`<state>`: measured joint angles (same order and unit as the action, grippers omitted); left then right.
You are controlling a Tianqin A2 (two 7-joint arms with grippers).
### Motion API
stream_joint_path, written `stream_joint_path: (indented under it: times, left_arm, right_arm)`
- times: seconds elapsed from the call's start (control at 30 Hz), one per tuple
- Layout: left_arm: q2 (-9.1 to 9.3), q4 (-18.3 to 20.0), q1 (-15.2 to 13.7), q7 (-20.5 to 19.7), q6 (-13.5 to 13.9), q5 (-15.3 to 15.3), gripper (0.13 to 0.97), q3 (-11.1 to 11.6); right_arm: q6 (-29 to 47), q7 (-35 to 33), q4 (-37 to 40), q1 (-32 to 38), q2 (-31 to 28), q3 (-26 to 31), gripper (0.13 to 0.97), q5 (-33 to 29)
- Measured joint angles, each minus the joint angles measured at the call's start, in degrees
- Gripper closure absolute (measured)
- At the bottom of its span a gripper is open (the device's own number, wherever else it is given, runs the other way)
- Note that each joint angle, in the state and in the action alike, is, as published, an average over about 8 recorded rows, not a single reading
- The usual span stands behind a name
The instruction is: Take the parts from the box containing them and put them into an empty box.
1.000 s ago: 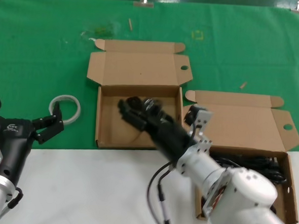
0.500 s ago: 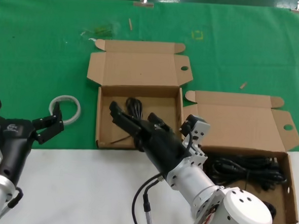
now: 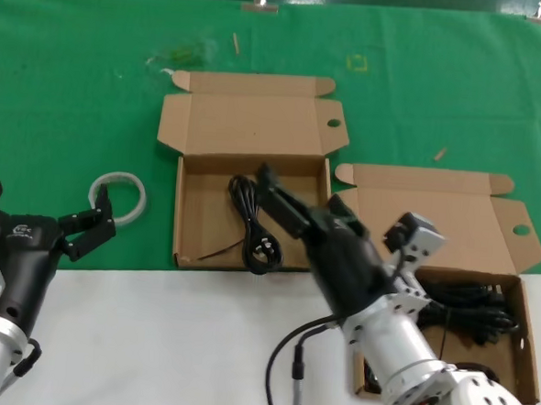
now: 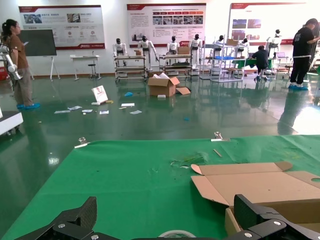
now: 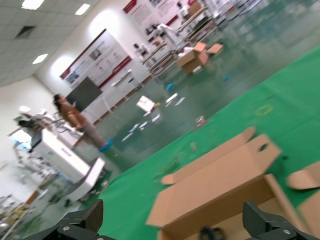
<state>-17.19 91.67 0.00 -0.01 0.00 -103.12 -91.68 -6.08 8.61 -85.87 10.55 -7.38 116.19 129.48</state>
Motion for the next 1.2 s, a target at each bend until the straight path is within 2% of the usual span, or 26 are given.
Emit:
stream_joint_path:
  times: [0.33,1.2]
  left_arm:
    - [0.0,0.0,0.0,0.0,0.0,0.0,0.132,0.0]
    - [0.0,0.0,0.0,0.0,0.0,0.0,0.132,0.0]
  right_arm:
    - [-0.1,-1.5,-2.3,-2.8,0.0,-3.3,0.129,-0.8]
    - [0.0,-1.8,-2.4,-3.0,0.0,-3.6,0.129,-0.7]
